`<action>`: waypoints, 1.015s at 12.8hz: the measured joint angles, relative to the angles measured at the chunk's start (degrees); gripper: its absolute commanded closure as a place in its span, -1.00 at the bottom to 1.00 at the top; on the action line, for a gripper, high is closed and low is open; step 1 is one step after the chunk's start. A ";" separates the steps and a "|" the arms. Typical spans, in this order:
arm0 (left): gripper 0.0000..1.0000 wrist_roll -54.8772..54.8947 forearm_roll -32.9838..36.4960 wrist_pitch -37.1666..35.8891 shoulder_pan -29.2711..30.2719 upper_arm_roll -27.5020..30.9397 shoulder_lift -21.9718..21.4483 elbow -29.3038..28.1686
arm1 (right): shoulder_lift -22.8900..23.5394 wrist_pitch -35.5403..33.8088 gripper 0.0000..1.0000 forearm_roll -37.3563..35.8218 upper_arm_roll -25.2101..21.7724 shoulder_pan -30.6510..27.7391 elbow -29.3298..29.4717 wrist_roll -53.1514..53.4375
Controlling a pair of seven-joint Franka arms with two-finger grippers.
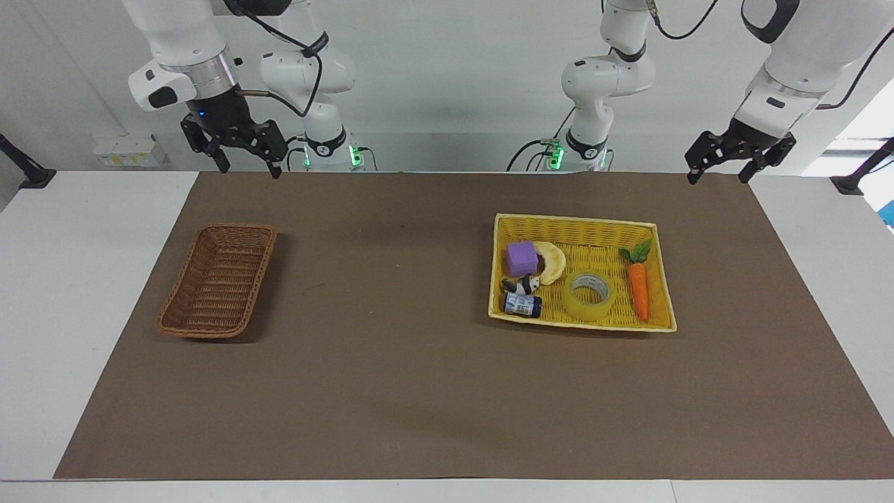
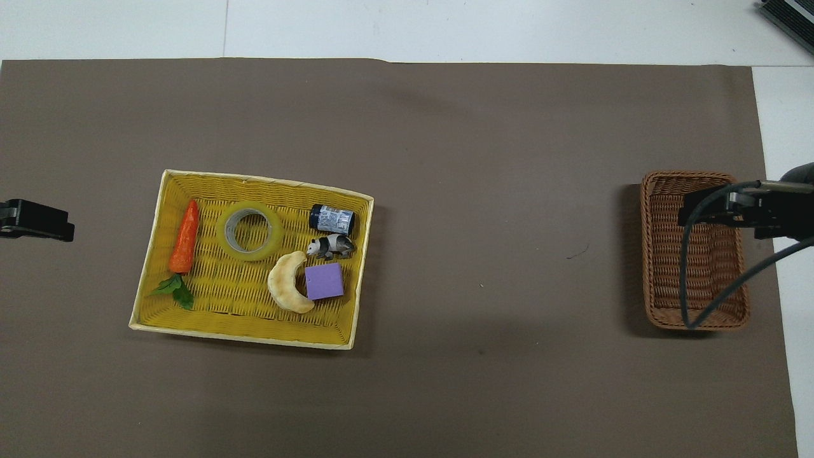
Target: Move tape to another basket
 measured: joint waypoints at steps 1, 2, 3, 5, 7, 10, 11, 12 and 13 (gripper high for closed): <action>-1.00 0.00 -0.09 0.02 0.00 -0.02 0.00 0.00 | 0.00 0.00 -1.00 0.00 -0.01 -0.01 0.00 0.00; -1.00 0.00 -0.20 0.02 -0.01 -0.06 0.00 0.00 | 0.00 0.00 -1.00 0.00 -0.01 -0.02 0.00 0.00; -1.00 0.00 -0.26 0.02 -0.01 -0.09 0.00 0.00 | 0.00 0.00 -1.00 0.00 -0.02 -0.02 0.00 0.00; -1.00 0.02 -0.27 0.02 -0.01 -0.15 0.00 0.00 | 0.00 0.00 -1.00 0.00 -0.02 -0.03 0.00 0.00; -1.00 0.16 -0.29 0.18 -0.02 -0.22 0.00 0.00 | 0.00 0.00 -1.00 0.00 -0.02 -0.03 0.00 0.00; -1.00 0.58 -0.31 1.29 -0.07 -0.51 0.00 -0.04 | 0.00 0.00 -1.00 0.00 -0.02 -0.03 0.00 0.00; -1.00 0.60 -0.31 1.91 -0.08 -0.70 0.00 -0.14 | 0.00 0.00 -1.00 0.00 -0.02 -0.03 0.00 0.00; -1.00 0.61 -0.32 2.35 -0.10 -0.91 0.00 -0.39 | 0.00 0.00 -1.00 0.00 -0.02 -0.03 0.00 0.00; -1.00 0.64 -0.36 2.77 -0.27 -1.10 0.03 -0.74 | 0.00 0.00 -1.00 0.00 -0.02 -0.03 0.00 0.00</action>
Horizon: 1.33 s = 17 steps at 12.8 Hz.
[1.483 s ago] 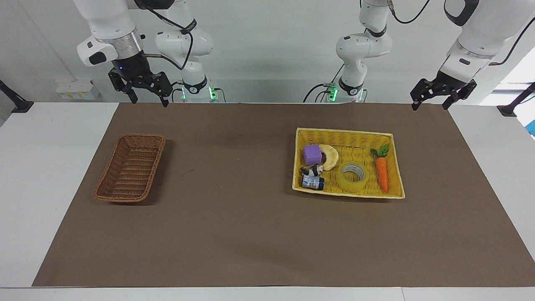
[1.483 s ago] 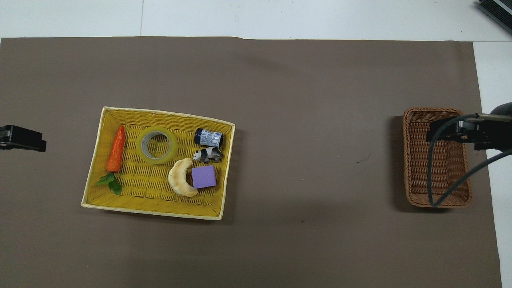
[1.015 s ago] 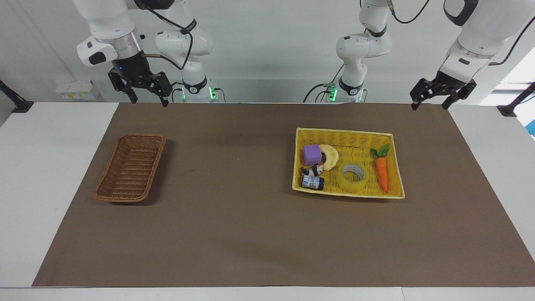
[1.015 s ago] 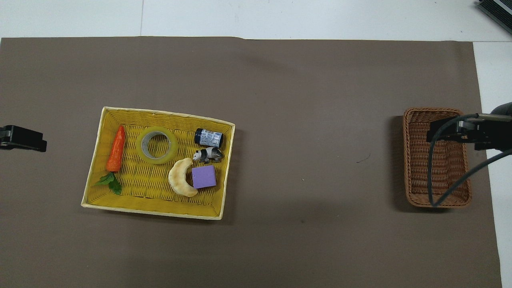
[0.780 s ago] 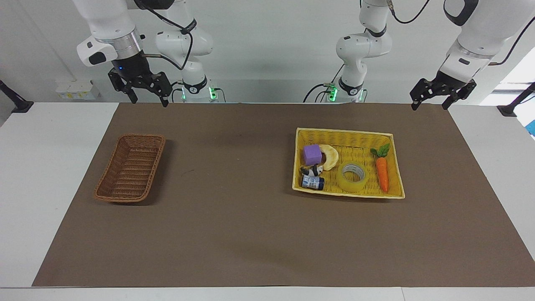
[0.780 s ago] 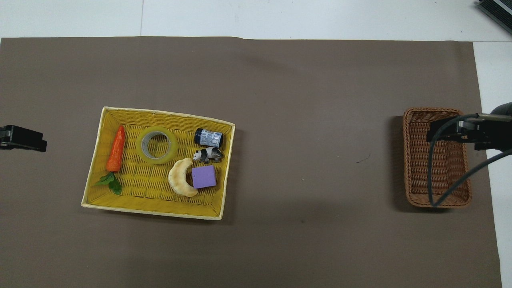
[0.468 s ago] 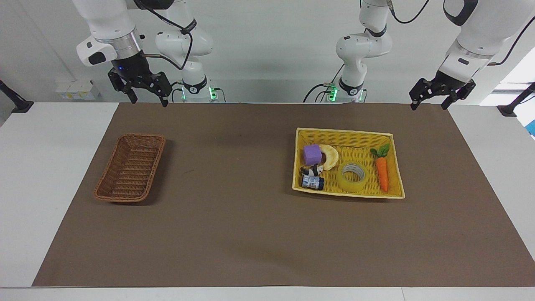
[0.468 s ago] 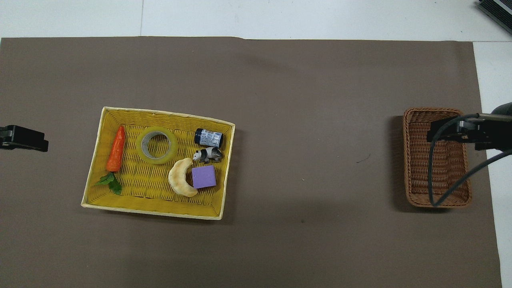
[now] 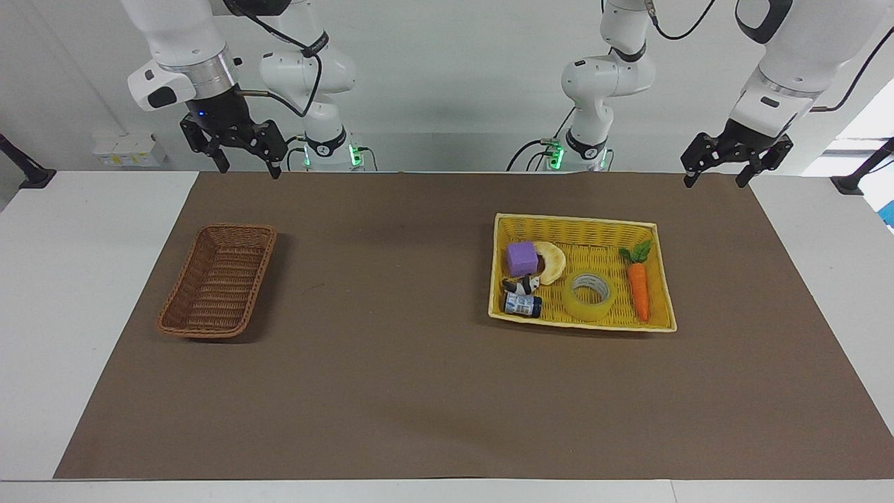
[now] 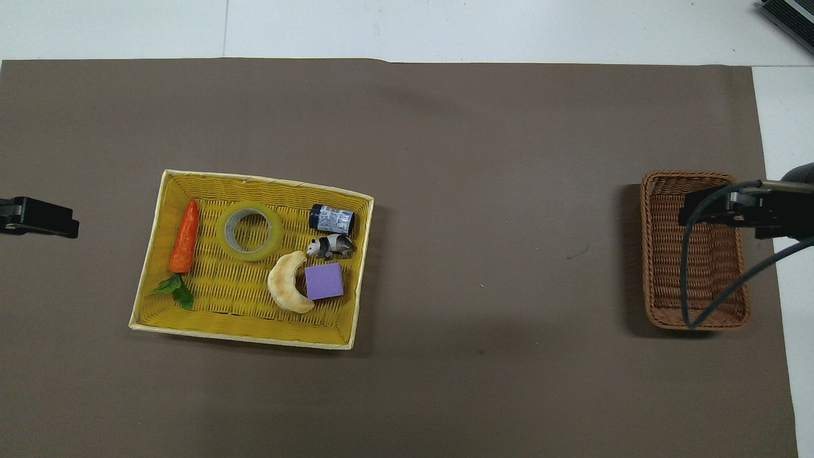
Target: Move tape to another basket
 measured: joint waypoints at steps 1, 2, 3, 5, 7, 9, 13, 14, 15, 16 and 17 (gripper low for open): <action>-1.00 0.00 -0.01 0.59 -0.56 -0.06 0.08 -0.35 | 0.00 0.00 -1.00 0.00 0.00 0.00 0.00 0.00; -1.00 -0.02 -0.02 1.12 -1.18 -0.07 0.18 -0.75 | 0.00 0.00 -1.00 0.00 0.00 0.00 0.00 0.00; -1.00 -0.08 -0.02 1.79 -1.79 -0.12 0.36 -1.26 | 0.00 0.00 -1.00 0.00 0.00 0.00 0.00 0.00; -1.00 -0.59 -0.03 3.24 -2.75 -0.08 1.18 -1.89 | 0.00 0.00 -1.00 0.00 0.00 0.00 0.00 0.00; -1.00 -2.21 -0.04 5.81 -4.13 -0.10 2.70 -2.35 | 0.00 0.00 -1.00 0.00 0.00 0.00 0.00 0.00; -1.00 -4.81 -0.04 9.23 -5.85 -0.14 4.36 -3.19 | 0.00 0.00 -1.00 0.00 0.00 0.00 0.00 0.00; -1.00 -6.27 -0.04 19.11 -7.58 -0.20 5.68 -10.28 | 0.00 0.00 -1.00 0.00 -0.07 -0.03 0.00 0.00; -1.00 -6.28 -0.04 22.09 -7.71 -0.19 5.79 -12.69 | 0.00 0.00 -1.00 0.00 -0.12 -0.08 0.00 0.00; -1.00 -6.30 -0.04 24.50 -7.82 -0.15 5.90 -14.86 | 0.00 0.00 -1.00 0.00 -0.14 -0.14 0.00 0.00; -1.00 -6.33 -0.04 26.52 -7.87 -0.14 6.15 -16.92 | 0.00 0.00 -1.00 0.00 -0.16 -0.15 0.00 0.00; -1.00 -6.33 -0.04 28.26 -8.03 -0.13 6.76 -18.58 | 0.00 0.00 -1.00 0.00 -0.16 -0.15 0.00 0.00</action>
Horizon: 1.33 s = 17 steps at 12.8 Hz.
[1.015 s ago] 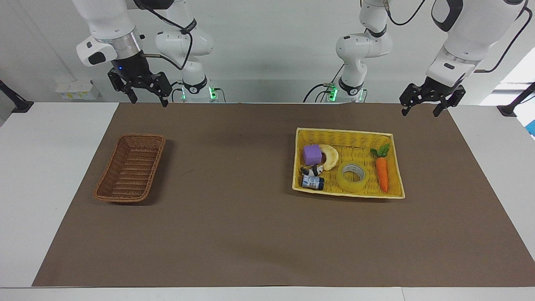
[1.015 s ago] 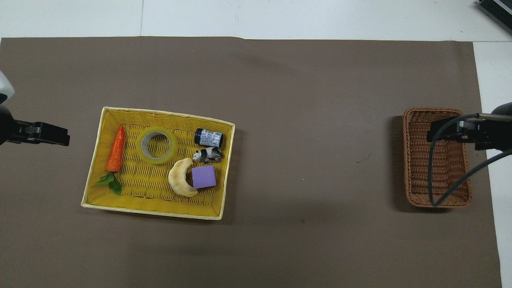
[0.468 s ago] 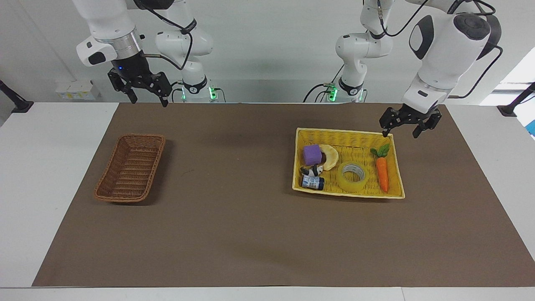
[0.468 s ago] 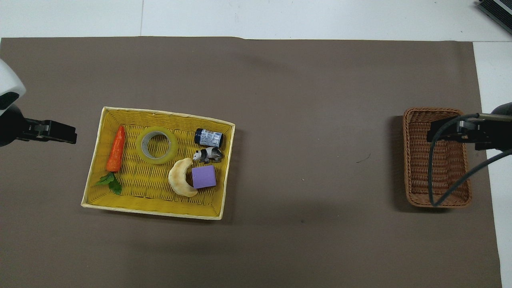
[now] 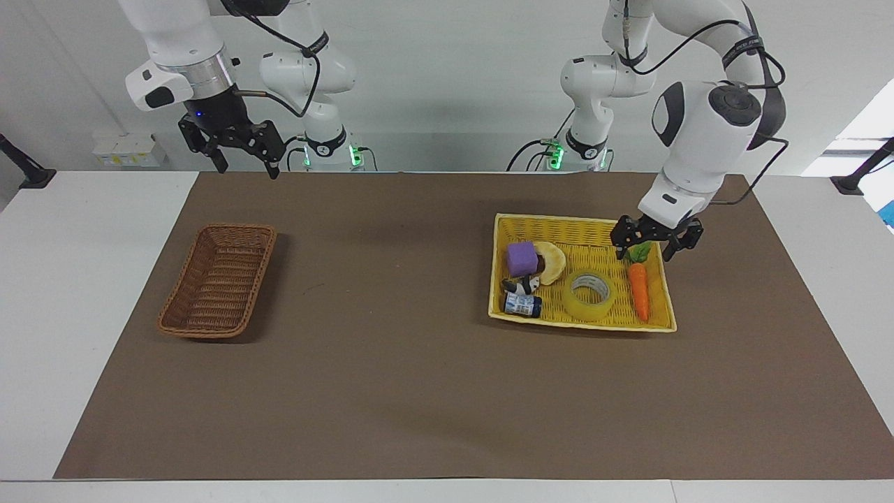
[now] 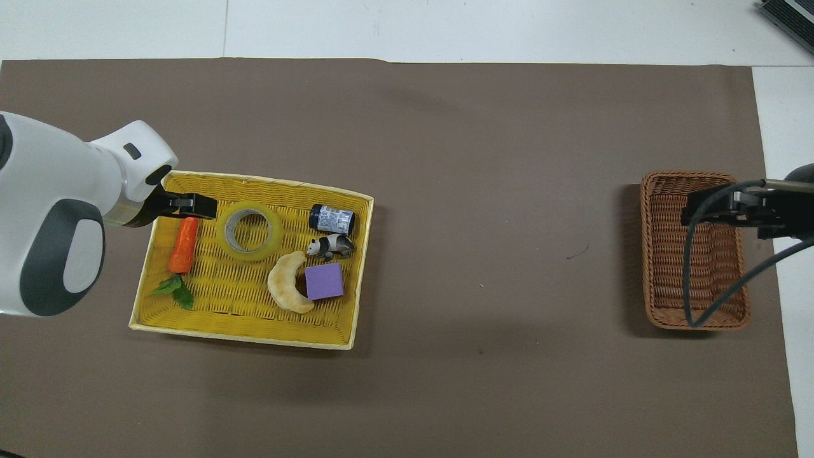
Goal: Move tape to another basket
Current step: 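Reach the left gripper down to the yellow tape roll in the tray, then grasp the tape roll rim with the left gripper and lift it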
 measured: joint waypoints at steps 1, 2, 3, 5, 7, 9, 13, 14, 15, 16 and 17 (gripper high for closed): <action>-1.00 -0.31 0.00 1.94 -0.35 -0.03 0.98 -1.40 | 0.00 0.00 -1.00 0.00 0.00 0.00 0.00 0.00; -1.00 -0.94 0.00 3.94 -0.71 -0.02 2.11 -2.70 | 0.00 0.00 -1.00 0.00 -0.02 -0.01 0.00 0.00; -1.00 -1.41 0.00 5.73 -0.96 -0.06 3.09 -4.15 | 0.00 0.00 -1.00 0.00 -0.02 -0.01 0.00 0.00; -0.95 -2.00 0.00 9.16 -1.25 -0.04 4.44 -6.94 | 0.00 0.00 -1.00 0.00 -0.02 -0.01 0.00 0.00; -0.20 -3.84 0.00 12.87 -1.31 -0.03 5.52 -9.42 | 0.00 0.00 -1.00 0.00 -0.03 -0.01 0.00 0.00; 0.91 -5.61 0.00 16.30 -1.39 -0.03 6.28 -11.73 | 0.00 0.00 -1.00 0.00 -0.03 -0.02 0.00 0.00; 1.00 -6.88 0.00 17.47 -2.20 -0.03 6.64 -12.65 | 0.00 0.00 -1.00 0.00 -0.03 -0.02 0.00 0.00; 1.00 -6.96 0.00 17.29 -2.22 -0.02 6.63 -12.48 | 0.00 0.00 -1.00 0.00 -0.03 -0.02 0.00 0.00; 1.00 -7.00 0.00 16.97 -2.22 0.02 6.63 -12.04 | 0.00 0.00 -1.00 0.00 -0.03 -0.02 0.00 0.00; 1.00 -7.05 0.00 15.61 -2.22 0.16 6.59 -10.95 | 0.00 0.00 -1.00 0.00 -0.03 -0.03 0.00 0.00; 1.00 -7.06 0.00 13.03 -2.20 0.36 6.50 -9.08 | 0.00 0.00 -1.00 0.00 -0.03 -0.03 0.00 0.00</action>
